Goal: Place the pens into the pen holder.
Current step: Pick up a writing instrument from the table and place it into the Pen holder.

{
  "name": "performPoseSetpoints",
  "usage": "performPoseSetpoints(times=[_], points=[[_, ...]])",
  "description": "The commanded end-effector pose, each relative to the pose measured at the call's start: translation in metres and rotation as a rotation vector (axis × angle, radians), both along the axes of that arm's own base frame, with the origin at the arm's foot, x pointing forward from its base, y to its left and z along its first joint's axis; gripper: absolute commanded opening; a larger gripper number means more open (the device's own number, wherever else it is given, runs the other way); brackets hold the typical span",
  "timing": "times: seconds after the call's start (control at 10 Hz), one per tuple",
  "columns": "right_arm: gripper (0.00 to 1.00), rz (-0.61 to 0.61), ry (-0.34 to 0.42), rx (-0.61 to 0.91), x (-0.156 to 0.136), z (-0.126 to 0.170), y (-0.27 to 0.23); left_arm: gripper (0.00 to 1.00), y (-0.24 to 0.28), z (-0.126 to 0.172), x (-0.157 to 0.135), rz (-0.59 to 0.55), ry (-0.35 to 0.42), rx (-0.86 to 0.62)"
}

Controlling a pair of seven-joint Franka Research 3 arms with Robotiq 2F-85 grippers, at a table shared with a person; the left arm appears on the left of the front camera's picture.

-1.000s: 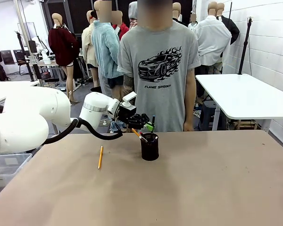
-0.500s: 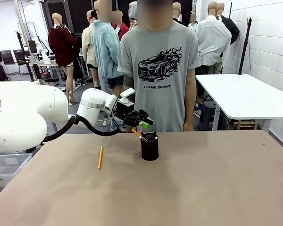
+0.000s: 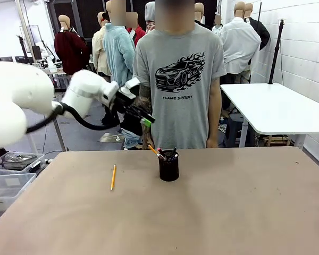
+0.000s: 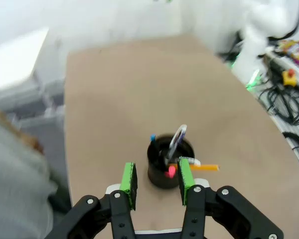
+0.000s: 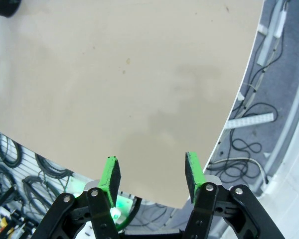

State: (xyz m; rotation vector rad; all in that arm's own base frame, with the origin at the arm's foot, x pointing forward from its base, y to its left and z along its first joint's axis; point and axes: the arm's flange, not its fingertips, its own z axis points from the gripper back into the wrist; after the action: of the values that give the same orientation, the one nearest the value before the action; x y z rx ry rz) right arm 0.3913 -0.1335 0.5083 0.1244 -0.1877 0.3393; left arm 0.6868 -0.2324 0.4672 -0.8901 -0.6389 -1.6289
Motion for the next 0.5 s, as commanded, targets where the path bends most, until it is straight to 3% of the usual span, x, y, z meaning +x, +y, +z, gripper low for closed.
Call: performPoseSetpoints(times=[0.0,0.2,0.4], points=[[0.66,-0.001,-0.006,-0.014,0.0,-0.004,0.0,0.46,0.003,0.012,-0.07,0.229,0.07,0.237],[0.66,-0.001,-0.006,-0.014,0.0,-0.004,0.0,0.46,0.011,0.016,-0.086,0.491,0.215,0.432],[0.66,-0.001,-0.006,-0.014,0.0,-0.004,0.0,0.46,0.016,0.012,-0.095,0.668,0.335,0.585]])
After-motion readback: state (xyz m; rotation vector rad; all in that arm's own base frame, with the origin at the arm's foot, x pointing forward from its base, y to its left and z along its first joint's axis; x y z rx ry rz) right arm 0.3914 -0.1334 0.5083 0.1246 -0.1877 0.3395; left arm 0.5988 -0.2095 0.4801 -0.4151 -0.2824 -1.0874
